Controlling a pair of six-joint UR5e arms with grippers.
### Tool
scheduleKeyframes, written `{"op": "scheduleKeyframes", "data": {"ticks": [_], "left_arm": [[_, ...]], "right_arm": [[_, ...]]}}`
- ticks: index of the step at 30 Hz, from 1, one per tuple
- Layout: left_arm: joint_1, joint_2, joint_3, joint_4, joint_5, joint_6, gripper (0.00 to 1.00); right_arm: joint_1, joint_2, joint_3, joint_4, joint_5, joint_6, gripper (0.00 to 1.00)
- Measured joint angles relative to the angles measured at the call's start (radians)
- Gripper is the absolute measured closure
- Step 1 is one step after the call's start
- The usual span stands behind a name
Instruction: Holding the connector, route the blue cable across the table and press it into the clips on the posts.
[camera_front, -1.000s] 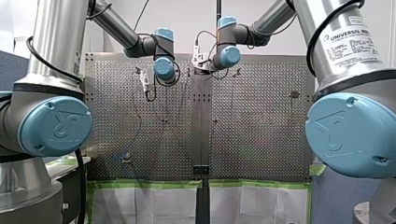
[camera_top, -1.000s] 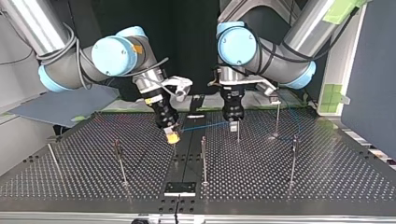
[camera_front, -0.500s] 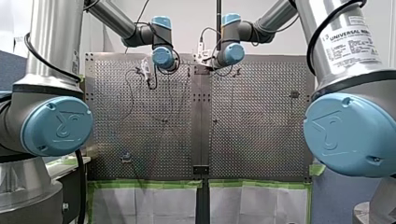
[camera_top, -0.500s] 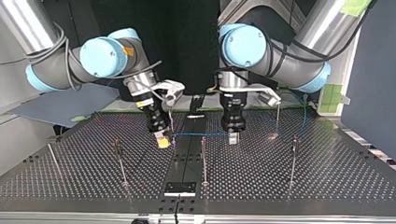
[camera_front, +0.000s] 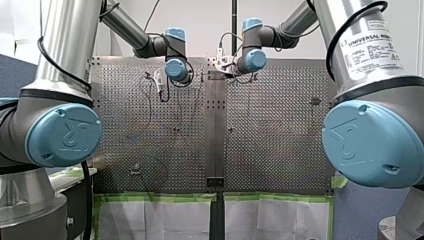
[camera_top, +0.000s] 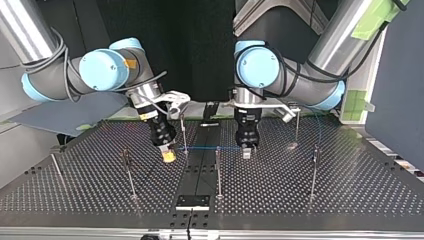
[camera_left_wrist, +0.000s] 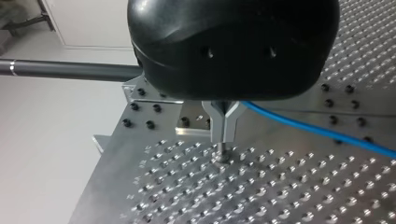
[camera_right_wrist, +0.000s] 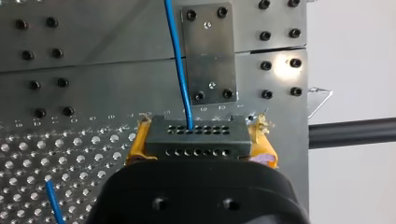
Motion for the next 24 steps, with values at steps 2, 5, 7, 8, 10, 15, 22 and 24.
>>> {"op": "scheduleKeyframes", "data": {"ticks": [2,5,7,8,10,15,22,24], "left_arm": [[0.009,0.0,0.003,0.005,0.009,0.0,1.0],[0.028,-0.001,0.005,0.01,0.029,-0.001,1.0],[0.036,-0.003,0.007,0.011,0.04,-0.002,1.0],[0.039,-0.003,0.007,0.012,0.045,-0.002,1.0],[0.042,-0.004,0.008,0.013,0.049,-0.002,1.0],[0.049,-0.025,0.029,-0.001,0.069,0.0,1.0],[0.054,-0.078,0.083,-0.011,0.084,-0.015,1.0],[0.057,-0.095,0.099,-0.023,0.085,-0.016,1.0]], "right_arm": [[-0.005,0.007,-0.003,-0.001,-0.003,0.0,1.0],[-0.012,0.017,-0.01,-0.002,-0.005,0.0,1.0],[-0.016,0.023,-0.017,-0.002,-0.007,0.0,1.0],[-0.019,0.029,-0.024,-0.002,-0.007,0.0,1.0],[-0.021,0.033,-0.032,-0.002,-0.008,0.0,1.0],[-0.034,0.042,-0.061,-0.002,-0.01,0.003,1.0],[-0.059,0.064,-0.093,-0.001,-0.011,0.006,1.0],[-0.064,0.073,-0.104,0.0,-0.011,0.006,1.0]]}}
